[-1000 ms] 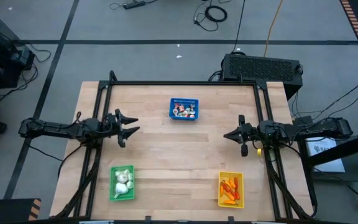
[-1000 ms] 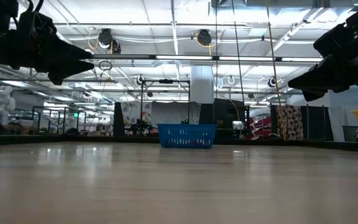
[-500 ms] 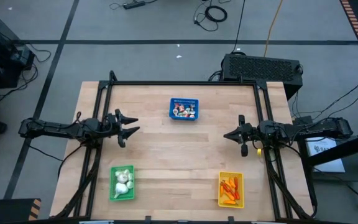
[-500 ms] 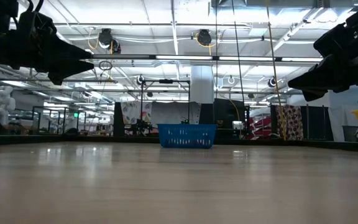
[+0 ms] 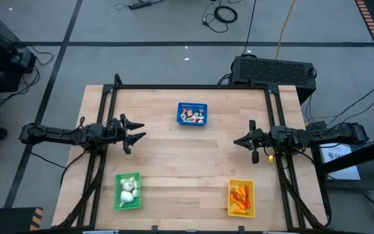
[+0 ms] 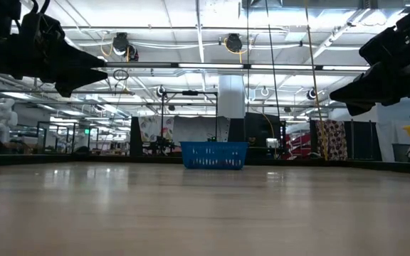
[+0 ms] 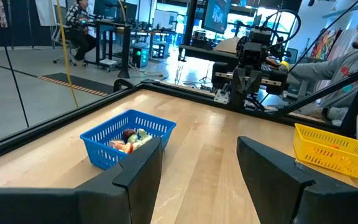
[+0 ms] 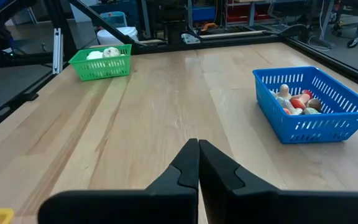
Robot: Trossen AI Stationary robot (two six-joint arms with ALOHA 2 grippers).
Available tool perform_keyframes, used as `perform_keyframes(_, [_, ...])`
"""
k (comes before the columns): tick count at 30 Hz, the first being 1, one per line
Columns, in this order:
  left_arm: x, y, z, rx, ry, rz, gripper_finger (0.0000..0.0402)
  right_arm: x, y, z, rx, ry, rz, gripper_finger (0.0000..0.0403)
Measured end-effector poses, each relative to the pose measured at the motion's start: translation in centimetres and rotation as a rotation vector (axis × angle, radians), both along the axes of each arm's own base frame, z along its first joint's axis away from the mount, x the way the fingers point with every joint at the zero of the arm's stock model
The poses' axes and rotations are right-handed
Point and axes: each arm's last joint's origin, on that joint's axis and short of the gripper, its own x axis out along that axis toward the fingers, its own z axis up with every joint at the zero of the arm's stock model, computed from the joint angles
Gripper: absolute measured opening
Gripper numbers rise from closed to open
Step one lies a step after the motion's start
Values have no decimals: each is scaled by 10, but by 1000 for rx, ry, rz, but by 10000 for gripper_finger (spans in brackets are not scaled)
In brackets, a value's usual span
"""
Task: Sort produce into baskets
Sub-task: Return to Home Position
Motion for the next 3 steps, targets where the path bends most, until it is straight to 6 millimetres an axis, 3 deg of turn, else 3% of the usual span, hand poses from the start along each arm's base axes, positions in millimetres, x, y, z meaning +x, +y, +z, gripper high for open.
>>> perform_keyframes(3, [0, 0, 0, 0, 0, 0, 215, 0, 0, 0, 0, 0, 0, 0])
